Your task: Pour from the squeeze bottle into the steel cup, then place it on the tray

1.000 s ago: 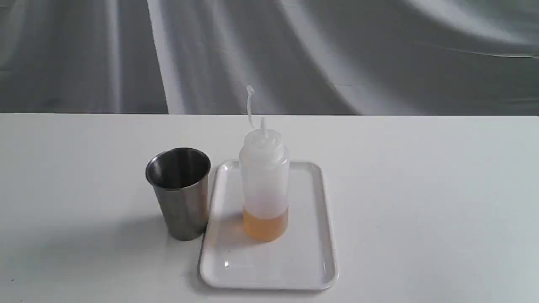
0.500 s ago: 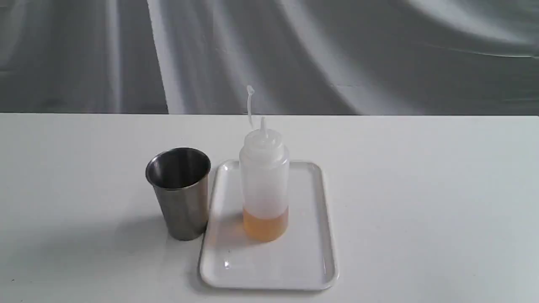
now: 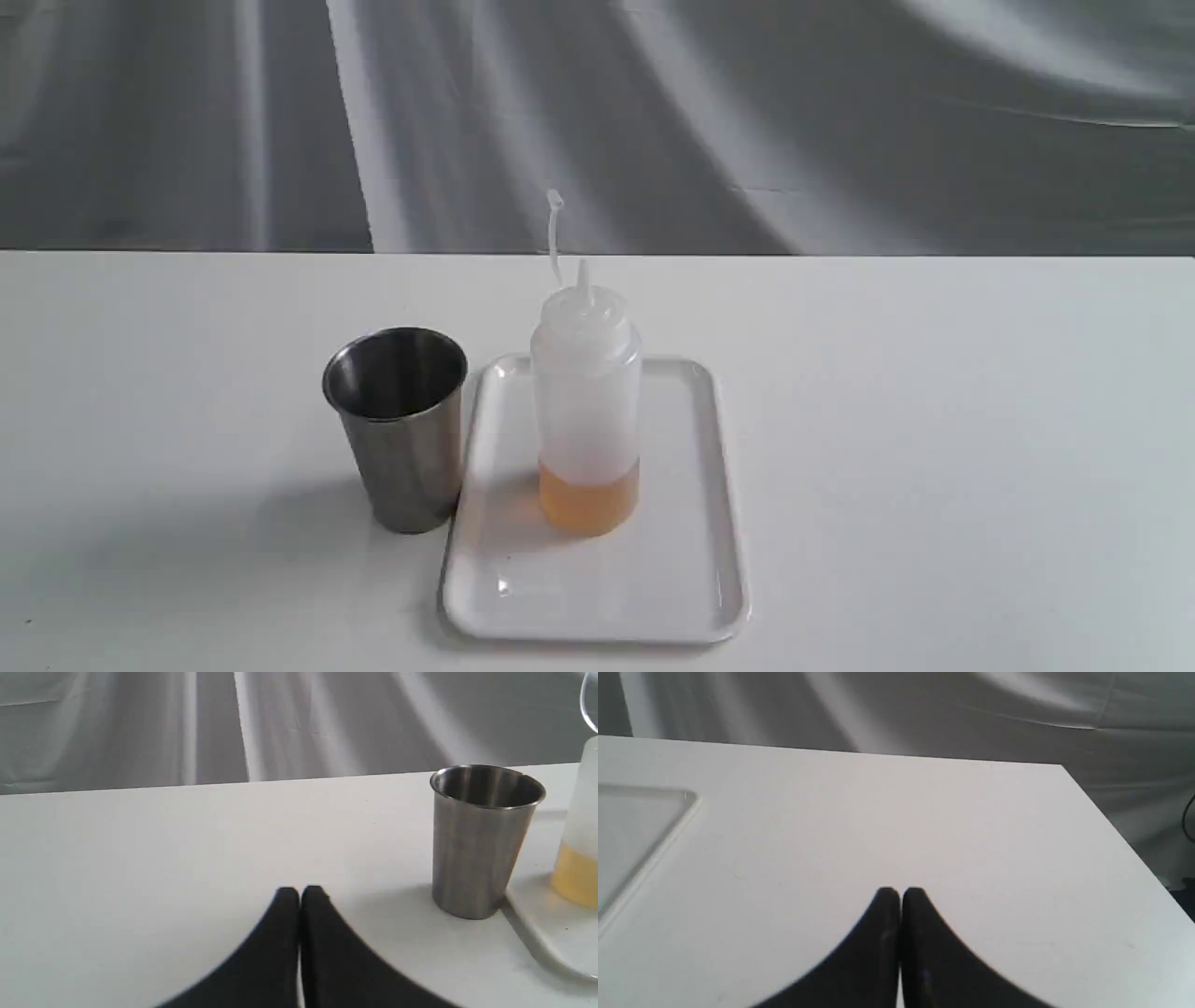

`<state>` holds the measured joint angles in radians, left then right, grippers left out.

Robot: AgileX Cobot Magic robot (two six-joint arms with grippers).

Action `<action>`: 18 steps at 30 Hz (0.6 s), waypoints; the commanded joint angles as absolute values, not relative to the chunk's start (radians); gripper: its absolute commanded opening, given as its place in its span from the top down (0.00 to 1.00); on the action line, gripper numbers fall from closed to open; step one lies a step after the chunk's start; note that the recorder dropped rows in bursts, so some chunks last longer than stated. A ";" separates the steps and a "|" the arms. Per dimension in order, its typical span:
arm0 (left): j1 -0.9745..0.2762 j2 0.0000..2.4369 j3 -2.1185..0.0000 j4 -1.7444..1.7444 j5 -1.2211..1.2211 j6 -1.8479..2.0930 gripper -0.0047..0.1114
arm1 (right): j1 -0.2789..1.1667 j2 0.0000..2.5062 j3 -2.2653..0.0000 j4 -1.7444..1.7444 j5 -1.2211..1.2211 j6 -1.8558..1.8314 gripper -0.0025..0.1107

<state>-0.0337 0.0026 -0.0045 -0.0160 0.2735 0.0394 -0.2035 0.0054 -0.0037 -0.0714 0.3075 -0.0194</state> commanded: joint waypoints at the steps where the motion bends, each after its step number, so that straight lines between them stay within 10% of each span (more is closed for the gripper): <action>1: -0.039 0.000 0.000 -0.015 0.266 0.038 0.96 | -0.210 0.000 0.000 -0.088 0.335 -0.023 0.98; 18: -0.039 0.000 0.000 -0.015 0.266 0.037 0.96 | -0.221 0.000 0.000 -0.084 0.341 -0.015 0.98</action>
